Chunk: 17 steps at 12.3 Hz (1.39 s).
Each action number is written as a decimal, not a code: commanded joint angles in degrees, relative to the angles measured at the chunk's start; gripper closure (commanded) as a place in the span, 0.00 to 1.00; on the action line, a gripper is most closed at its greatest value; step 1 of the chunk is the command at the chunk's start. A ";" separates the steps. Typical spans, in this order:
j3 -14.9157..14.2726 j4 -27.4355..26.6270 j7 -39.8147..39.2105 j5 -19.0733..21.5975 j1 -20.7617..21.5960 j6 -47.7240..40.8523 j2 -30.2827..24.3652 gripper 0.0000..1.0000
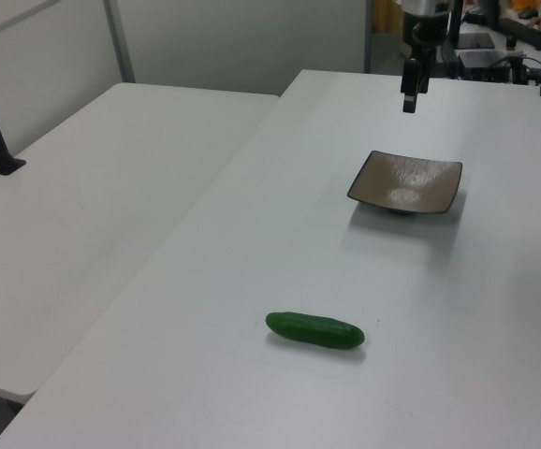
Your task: Cucumber placed on a ceramic plate
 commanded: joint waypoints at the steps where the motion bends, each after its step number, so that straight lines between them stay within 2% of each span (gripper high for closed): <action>1: -0.73 -2.49 -1.68 0.53 1.60 -1.91 -1.30 0.00; 10: -0.73 -2.49 -2.20 0.53 1.61 -3.26 -1.30 0.00; 13: -0.64 -1.96 -1.60 1.05 1.61 1.28 0.01 0.00; 15: 0.84 -1.53 0.16 1.67 1.87 3.51 1.24 0.00; 17: 2.86 1.01 2.62 5.61 3.27 3.60 2.04 0.00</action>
